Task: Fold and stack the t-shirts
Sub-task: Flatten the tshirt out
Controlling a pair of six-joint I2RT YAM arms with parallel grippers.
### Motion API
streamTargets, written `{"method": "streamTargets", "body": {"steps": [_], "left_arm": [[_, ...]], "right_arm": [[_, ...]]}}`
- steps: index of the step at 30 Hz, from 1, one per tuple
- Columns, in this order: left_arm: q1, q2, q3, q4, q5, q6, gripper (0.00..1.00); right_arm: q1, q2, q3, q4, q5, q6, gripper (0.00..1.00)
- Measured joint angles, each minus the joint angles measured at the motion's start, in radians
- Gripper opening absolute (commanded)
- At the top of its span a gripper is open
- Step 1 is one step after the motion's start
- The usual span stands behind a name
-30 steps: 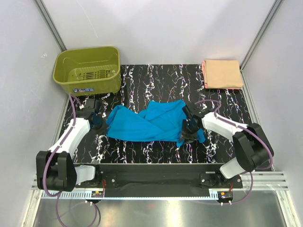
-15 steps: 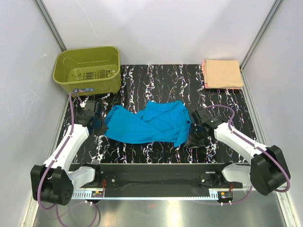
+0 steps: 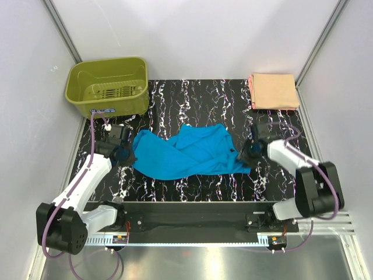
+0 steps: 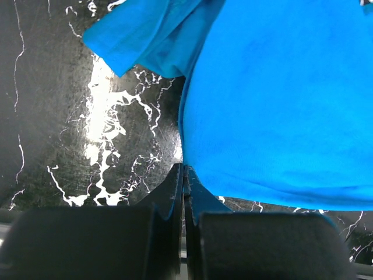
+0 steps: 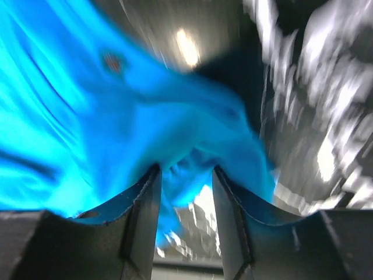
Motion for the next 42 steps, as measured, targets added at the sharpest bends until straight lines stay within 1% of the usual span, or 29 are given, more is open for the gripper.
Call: {"method": "streamTargets", "body": {"steps": [2,3,4,6,8,10,14,17,19,21,23,25,26,27,28,29,31,32,34,35,38,42], "left_arm": [[-0.005,-0.005,0.0,0.001,0.0,0.004,0.0],[-0.007,-0.006,0.0,0.002,0.001,0.006,0.0],[-0.009,-0.007,0.0,0.002,0.002,0.008,0.0],[-0.011,-0.007,0.0,0.002,0.004,0.016,0.0],[-0.014,-0.007,0.0,0.004,0.005,0.024,0.0],[-0.018,-0.007,0.0,0.005,0.006,0.031,0.0],[-0.028,-0.006,0.0,0.008,0.013,0.047,0.0],[-0.031,0.001,0.0,0.014,0.023,0.052,0.0],[-0.031,0.01,0.0,0.021,0.032,0.055,0.0],[-0.031,0.019,0.0,0.025,0.044,0.059,0.0],[-0.031,0.021,0.0,0.028,0.053,0.064,0.0],[-0.031,0.021,0.0,0.032,0.059,0.067,0.0],[-0.031,0.021,0.0,0.035,0.061,0.068,0.0],[-0.031,0.019,-0.002,0.041,0.065,0.069,0.0],[-0.031,0.017,-0.004,0.045,0.068,0.07,0.0],[-0.031,0.014,-0.005,0.048,0.068,0.071,0.0],[-0.031,0.007,-0.005,0.053,0.069,0.075,0.0],[-0.031,0.003,-0.005,0.056,0.07,0.077,0.0],[-0.031,-0.003,-0.005,0.061,0.072,0.078,0.0],[-0.031,-0.005,-0.005,0.063,0.072,0.079,0.0],[-0.031,-0.007,-0.007,0.071,0.076,0.083,0.0],[-0.031,-0.007,-0.011,0.076,0.085,0.088,0.0]], "right_arm": [[-0.055,0.082,0.105,-0.005,0.013,-0.069,0.49],[-0.063,0.124,0.159,-0.013,0.01,-0.098,0.51],[-0.066,0.189,0.251,-0.038,0.003,-0.136,0.53],[-0.065,0.266,0.359,-0.037,-0.008,-0.179,0.57],[-0.065,0.281,0.399,-0.046,-0.016,-0.197,0.61],[-0.064,0.24,0.382,-0.076,-0.022,-0.198,0.63],[-0.064,0.033,0.267,-0.134,-0.053,-0.153,0.63],[-0.064,-0.121,0.189,-0.132,-0.082,-0.081,0.63],[-0.064,-0.157,0.161,-0.103,-0.101,-0.021,0.64],[-0.063,-0.146,0.143,-0.06,-0.128,0.045,0.64],[-0.058,-0.091,0.146,-0.019,-0.148,0.101,0.63],[-0.046,-0.005,0.185,-0.003,-0.151,0.119,0.6],[-0.04,0.031,0.208,-0.004,-0.149,0.118,0.57],[-0.034,0.083,0.254,-0.024,-0.139,0.106,0.42],[-0.029,0.132,0.302,-0.03,-0.13,0.087,0.35],[-0.024,0.167,0.339,-0.031,-0.121,0.082,0.32],[-0.016,0.238,0.421,-0.033,-0.107,0.072,0.32],[-0.01,0.263,0.452,-0.034,-0.095,0.071,0.36],[0.01,0.3,0.497,-0.039,-0.075,0.075,0.49],[0.028,0.319,0.52,-0.046,-0.06,0.077,0.5],[0.087,0.386,0.61,-0.084,-0.017,0.063,0.5],[0.144,0.507,0.776,-0.149,0.068,-0.053,0.46]]}}
